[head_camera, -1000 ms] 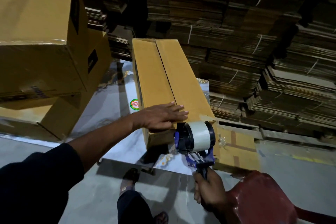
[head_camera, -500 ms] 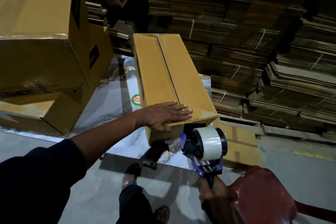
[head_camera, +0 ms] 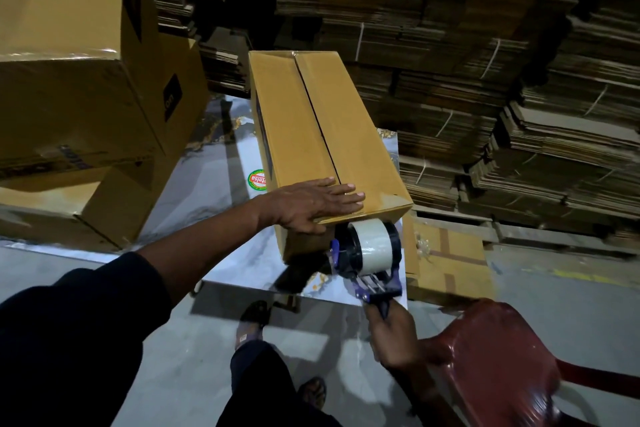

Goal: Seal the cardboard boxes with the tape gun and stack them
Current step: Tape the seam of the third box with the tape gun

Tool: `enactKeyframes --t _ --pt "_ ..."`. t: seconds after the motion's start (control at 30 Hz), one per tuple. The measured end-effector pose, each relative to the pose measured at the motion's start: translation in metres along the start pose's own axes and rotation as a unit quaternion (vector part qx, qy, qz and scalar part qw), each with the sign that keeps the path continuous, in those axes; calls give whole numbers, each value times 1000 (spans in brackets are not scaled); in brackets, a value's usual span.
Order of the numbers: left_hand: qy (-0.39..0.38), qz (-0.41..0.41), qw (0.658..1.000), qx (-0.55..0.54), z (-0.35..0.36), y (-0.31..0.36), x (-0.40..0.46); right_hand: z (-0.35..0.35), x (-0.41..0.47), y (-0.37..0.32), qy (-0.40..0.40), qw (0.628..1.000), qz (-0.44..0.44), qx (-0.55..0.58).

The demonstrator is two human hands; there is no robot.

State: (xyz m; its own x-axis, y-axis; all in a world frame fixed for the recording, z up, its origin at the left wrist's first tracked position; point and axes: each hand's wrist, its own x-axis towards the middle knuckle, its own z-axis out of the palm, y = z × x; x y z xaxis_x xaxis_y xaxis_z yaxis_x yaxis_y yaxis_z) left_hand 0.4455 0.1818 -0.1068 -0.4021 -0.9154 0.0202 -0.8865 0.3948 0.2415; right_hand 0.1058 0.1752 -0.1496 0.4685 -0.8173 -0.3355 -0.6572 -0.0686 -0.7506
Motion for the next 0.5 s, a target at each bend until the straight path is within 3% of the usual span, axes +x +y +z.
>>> enactKeyframes --t 0.3,0.5 --pt "-49 -81 996 -8 -24 -37 6 13 60 -52 -42 995 71 61" --pt "-39 -104 994 12 -23 -38 8 16 87 -62 -90 984 122 97"
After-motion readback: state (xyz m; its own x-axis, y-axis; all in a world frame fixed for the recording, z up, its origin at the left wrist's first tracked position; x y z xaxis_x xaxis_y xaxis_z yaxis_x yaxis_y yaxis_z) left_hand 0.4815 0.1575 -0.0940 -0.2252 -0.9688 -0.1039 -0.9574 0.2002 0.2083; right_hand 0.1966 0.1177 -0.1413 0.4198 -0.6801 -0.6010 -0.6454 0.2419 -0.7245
